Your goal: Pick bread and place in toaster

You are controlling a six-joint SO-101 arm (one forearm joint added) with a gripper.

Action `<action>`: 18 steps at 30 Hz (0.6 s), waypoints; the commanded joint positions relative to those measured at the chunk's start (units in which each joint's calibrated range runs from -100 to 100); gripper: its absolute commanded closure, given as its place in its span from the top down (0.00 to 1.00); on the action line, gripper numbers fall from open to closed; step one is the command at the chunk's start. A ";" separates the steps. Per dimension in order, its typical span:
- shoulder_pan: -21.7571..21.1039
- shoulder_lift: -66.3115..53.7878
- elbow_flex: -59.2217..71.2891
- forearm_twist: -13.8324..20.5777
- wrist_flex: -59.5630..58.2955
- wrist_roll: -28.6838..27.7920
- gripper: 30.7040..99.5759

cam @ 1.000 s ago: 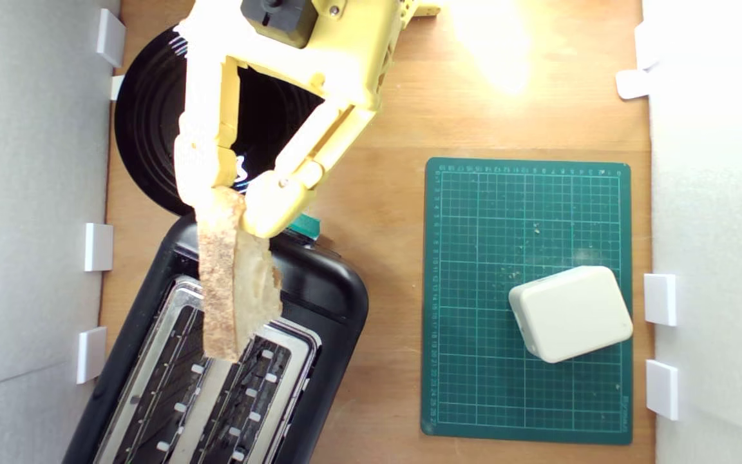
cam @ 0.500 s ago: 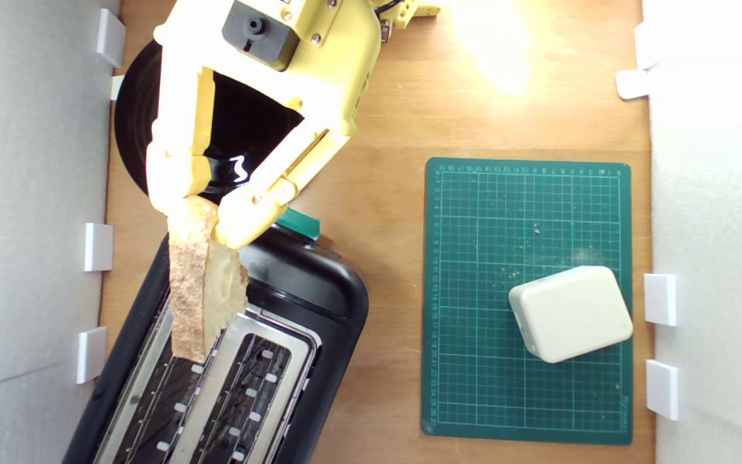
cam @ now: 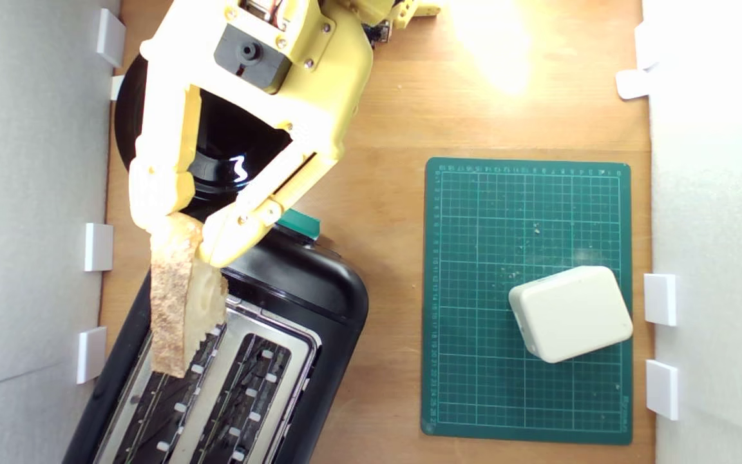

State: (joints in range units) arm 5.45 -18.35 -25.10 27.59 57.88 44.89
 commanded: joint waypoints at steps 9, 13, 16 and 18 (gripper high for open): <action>3.66 3.30 -5.63 0.06 1.93 0.02 0.38; 4.71 4.04 -5.63 0.06 1.93 -0.03 0.38; 5.11 4.29 -5.63 -0.03 1.93 -0.13 0.37; 5.11 4.38 -5.54 -0.03 1.93 -0.13 0.37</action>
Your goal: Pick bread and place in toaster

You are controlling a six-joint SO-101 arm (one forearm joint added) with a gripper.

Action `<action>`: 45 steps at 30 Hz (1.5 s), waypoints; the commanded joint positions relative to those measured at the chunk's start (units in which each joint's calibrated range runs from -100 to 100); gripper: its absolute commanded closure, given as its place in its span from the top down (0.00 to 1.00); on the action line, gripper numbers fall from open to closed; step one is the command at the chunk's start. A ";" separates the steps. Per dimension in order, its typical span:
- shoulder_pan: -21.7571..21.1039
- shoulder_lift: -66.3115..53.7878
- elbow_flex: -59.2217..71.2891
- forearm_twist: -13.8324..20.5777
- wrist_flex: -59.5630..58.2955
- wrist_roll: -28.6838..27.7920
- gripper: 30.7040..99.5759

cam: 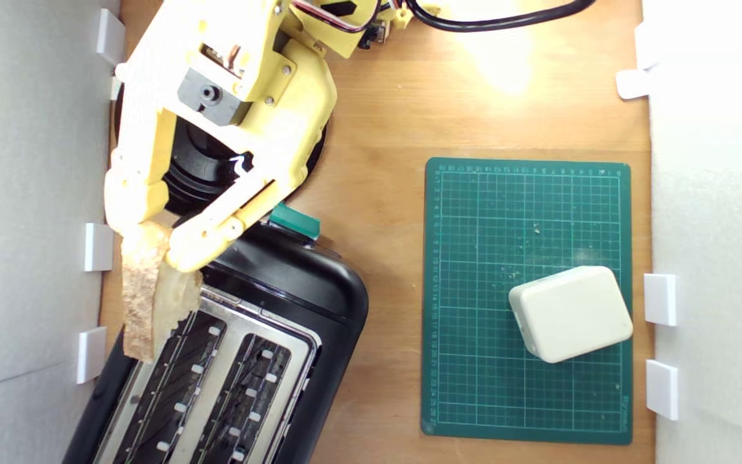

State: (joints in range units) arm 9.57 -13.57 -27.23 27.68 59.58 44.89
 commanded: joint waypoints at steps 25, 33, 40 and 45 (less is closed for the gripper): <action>0.35 4.50 -3.59 0.16 -1.81 -1.13 0.37; 0.43 5.00 -3.59 -0.02 -4.71 -1.18 0.37; 0.59 5.16 -3.59 -0.02 -7.61 -1.18 0.37; 0.67 6.74 -3.59 -0.02 -7.61 -1.18 0.37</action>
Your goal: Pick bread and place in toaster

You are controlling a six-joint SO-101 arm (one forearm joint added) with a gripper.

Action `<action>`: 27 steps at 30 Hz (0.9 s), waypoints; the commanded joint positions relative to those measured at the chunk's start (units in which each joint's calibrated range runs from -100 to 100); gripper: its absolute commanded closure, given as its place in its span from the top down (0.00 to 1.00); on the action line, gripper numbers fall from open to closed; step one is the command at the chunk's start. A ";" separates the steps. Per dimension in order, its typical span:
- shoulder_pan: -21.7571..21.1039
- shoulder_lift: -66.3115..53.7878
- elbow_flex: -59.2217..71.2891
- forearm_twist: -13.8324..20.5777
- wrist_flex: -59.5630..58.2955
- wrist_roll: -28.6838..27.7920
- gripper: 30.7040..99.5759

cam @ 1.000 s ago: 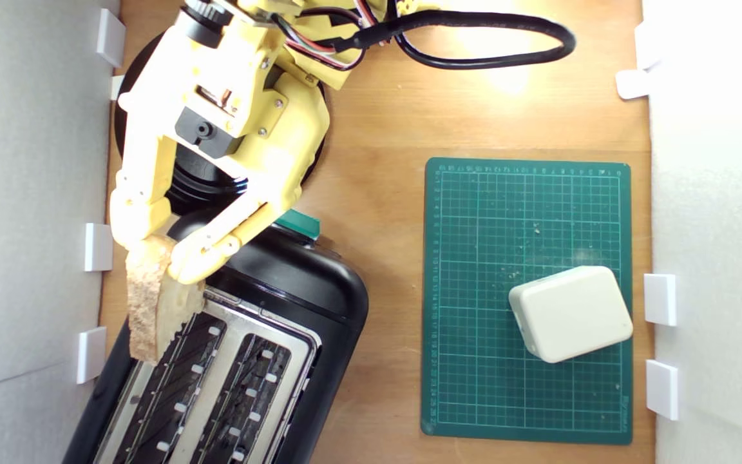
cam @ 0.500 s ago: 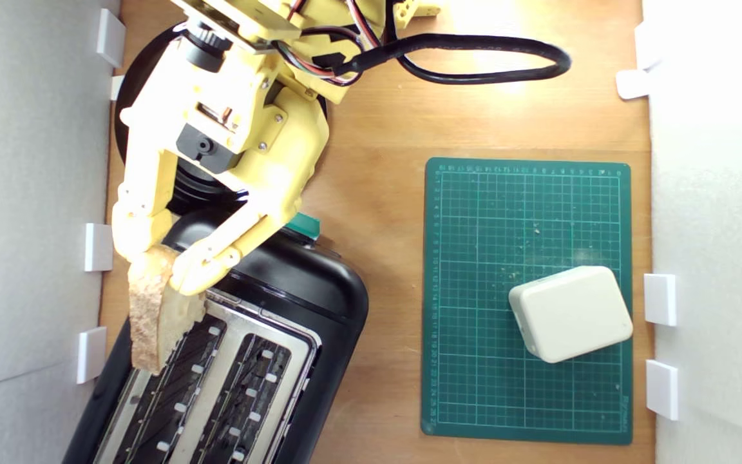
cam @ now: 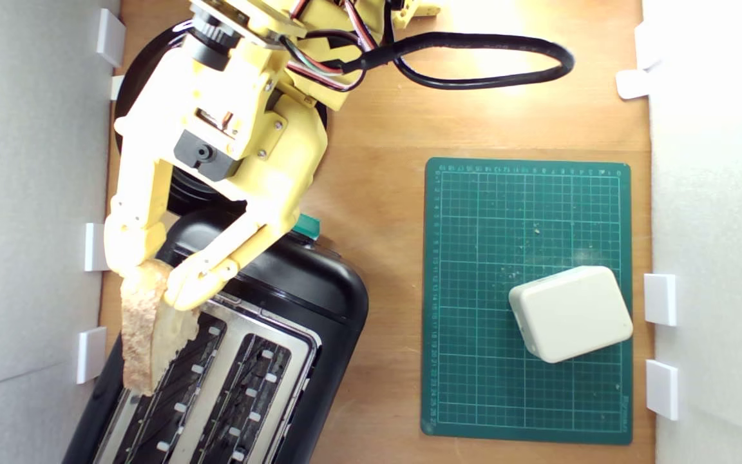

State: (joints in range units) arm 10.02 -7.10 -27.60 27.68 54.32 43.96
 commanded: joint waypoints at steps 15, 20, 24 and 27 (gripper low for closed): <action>0.45 5.02 -3.22 0.07 -2.36 -1.24 0.37; 0.94 7.01 -3.22 0.16 -2.36 -1.24 0.37; 2.14 8.51 -3.22 -0.02 -2.44 -1.82 0.37; 2.55 9.84 -3.22 -0.12 -4.24 -1.98 0.37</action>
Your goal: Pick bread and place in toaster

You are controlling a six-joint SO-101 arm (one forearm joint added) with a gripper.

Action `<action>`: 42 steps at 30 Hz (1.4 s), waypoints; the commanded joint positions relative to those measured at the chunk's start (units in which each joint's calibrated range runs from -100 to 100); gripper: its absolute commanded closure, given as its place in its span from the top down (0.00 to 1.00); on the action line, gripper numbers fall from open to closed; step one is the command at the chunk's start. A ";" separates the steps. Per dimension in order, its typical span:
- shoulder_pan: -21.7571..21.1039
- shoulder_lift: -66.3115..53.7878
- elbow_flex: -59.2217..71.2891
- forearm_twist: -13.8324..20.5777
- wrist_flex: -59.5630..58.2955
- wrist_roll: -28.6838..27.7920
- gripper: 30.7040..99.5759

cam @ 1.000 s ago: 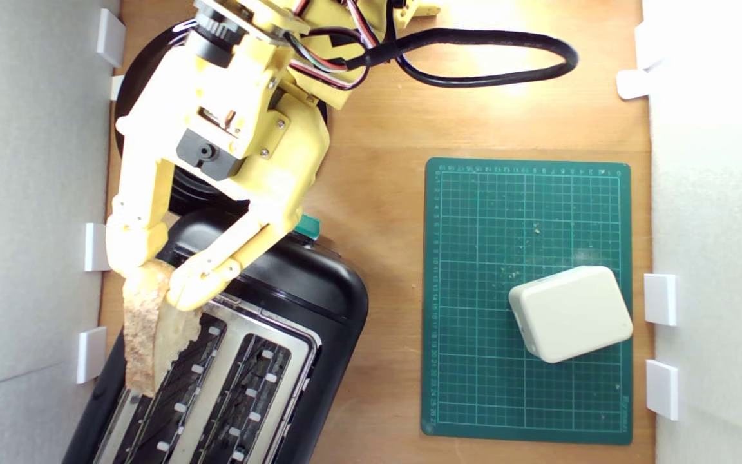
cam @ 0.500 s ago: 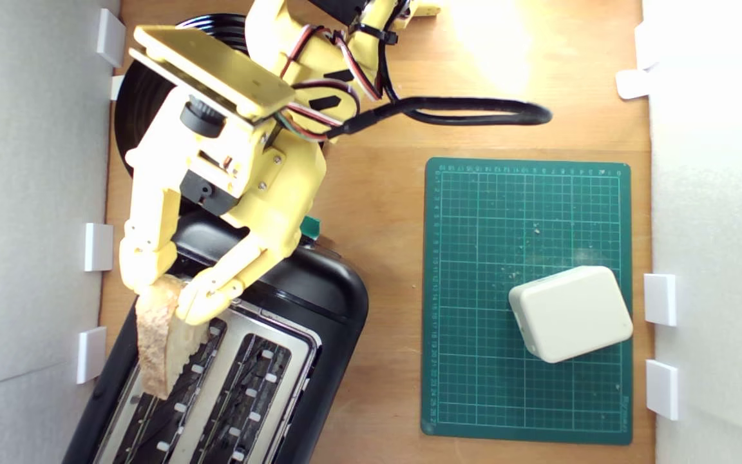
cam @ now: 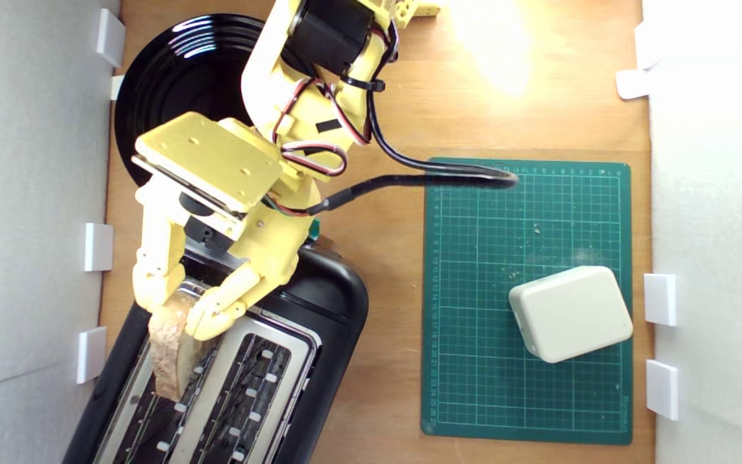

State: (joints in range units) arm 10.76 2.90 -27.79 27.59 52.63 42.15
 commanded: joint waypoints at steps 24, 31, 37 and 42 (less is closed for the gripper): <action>4.31 9.41 -3.04 -1.39 -9.28 -2.62 0.52; 4.07 8.67 -3.04 -1.75 -9.28 -2.31 0.70; 3.19 5.17 -3.04 -1.75 -9.28 -2.31 0.70; 0.93 -0.07 -3.04 -5.56 -9.28 -2.21 0.70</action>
State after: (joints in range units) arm 13.50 10.12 -28.34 24.39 44.49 39.66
